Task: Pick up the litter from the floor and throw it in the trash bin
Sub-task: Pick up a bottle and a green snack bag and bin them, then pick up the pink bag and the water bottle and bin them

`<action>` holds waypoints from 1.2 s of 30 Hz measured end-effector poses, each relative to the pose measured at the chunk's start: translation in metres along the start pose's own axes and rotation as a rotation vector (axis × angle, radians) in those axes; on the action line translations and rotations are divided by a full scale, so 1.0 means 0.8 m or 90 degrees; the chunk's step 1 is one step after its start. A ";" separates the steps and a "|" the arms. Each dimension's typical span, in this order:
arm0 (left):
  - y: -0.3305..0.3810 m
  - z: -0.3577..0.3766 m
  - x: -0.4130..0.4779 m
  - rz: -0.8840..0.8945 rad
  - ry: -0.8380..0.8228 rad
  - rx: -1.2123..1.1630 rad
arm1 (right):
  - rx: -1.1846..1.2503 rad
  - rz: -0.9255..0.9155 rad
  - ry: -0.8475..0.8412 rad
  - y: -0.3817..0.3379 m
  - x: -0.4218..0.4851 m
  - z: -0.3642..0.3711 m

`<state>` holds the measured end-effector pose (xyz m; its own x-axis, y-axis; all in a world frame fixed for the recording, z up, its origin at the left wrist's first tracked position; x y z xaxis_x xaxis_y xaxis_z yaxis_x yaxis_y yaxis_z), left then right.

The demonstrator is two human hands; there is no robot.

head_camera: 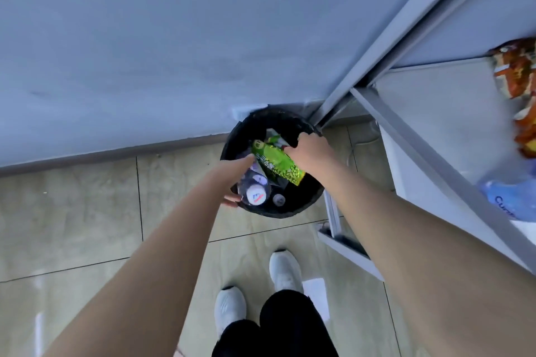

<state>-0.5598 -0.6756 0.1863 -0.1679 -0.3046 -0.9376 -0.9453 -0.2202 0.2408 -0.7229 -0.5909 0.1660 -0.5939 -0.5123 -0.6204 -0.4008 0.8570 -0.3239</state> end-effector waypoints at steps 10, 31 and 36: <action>-0.072 -0.036 -0.023 0.044 0.291 0.253 | -0.038 -0.074 -0.182 -0.086 -0.050 -0.001; -0.709 0.009 -0.181 -0.145 0.252 0.036 | -0.126 -0.167 -0.406 -0.175 -0.444 0.430; -0.803 0.069 -0.072 -0.213 0.187 -0.193 | -0.139 -0.152 -0.424 -0.137 -0.418 0.579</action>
<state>0.0416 -0.4654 0.0713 0.2550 -0.4086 -0.8763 -0.8035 -0.5938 0.0430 -0.1575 -0.4871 0.0781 0.0474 -0.4814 -0.8752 -0.6371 0.6603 -0.3976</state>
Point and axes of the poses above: each hand's wrist, its own x-axis towards the middle knuckle, its own z-axis out of the palm, y = z × x, the point moved 2 cm from there along x, towards the middle knuckle, and after that the axes turned 12 degrees about x, right-handed, at the moved point
